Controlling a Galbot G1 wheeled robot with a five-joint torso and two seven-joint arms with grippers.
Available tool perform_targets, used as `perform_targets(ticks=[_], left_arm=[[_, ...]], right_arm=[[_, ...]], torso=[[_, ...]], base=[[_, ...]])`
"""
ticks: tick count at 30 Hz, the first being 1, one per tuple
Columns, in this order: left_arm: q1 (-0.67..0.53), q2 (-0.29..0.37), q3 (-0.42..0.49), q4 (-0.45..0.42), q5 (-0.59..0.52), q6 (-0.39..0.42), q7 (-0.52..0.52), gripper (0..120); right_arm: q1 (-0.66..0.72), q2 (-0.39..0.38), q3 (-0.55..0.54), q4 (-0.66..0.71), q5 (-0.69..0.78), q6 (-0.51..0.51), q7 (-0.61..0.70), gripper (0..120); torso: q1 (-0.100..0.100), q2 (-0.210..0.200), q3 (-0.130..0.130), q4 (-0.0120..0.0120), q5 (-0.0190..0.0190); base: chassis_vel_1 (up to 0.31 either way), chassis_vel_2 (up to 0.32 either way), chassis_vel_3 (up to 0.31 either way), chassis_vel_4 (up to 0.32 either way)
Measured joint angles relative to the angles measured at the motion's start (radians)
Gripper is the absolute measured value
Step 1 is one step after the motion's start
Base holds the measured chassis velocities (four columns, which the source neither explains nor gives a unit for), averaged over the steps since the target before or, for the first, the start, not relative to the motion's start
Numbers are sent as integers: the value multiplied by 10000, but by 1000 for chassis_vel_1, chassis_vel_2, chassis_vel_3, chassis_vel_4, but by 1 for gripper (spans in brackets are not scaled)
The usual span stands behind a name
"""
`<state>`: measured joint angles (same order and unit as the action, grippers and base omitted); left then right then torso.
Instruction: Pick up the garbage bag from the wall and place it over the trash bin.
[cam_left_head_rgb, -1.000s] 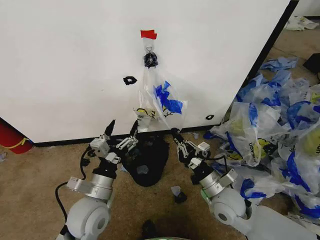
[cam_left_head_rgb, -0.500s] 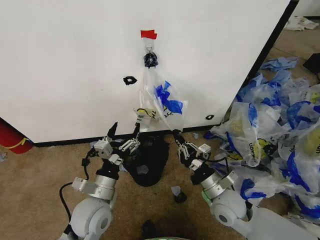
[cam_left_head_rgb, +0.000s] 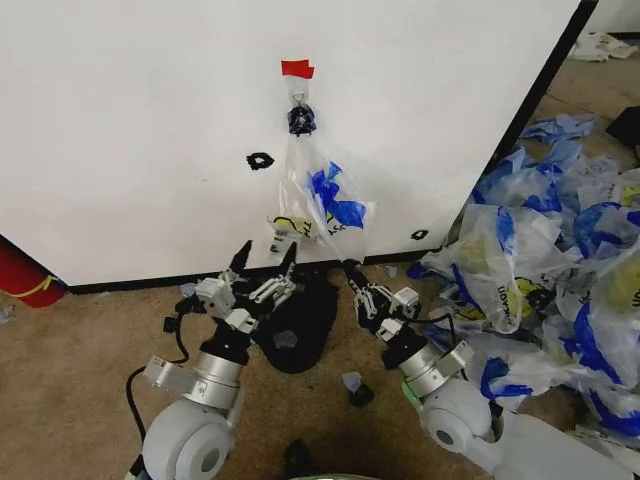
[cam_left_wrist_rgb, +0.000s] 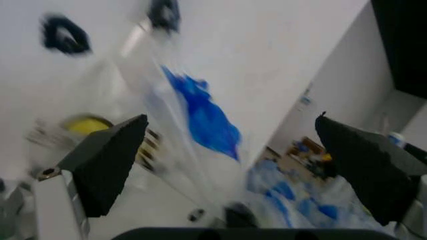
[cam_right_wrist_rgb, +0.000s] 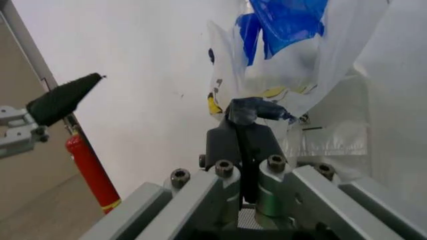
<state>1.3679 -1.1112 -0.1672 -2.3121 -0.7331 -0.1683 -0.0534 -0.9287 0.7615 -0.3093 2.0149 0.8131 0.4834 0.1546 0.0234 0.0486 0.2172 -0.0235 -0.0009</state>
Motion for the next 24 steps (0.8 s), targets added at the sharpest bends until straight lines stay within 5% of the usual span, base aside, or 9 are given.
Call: perform_targets(ticks=[11,24], left_arm=[[-2074,1004,1529,652,-1172,251,-301,99],[-4416,1708,2219,1557,-2326,407,-604,99]], right_arm=[[156,152,-359,-12,5,-162,155,0],[-10,195,-222,-122,-86,-187,221,0]], torso=[[0,0,1,0,-1],[1,0,1,-1,-1]], base=[[0,0,0,0],[0,0,0,0]])
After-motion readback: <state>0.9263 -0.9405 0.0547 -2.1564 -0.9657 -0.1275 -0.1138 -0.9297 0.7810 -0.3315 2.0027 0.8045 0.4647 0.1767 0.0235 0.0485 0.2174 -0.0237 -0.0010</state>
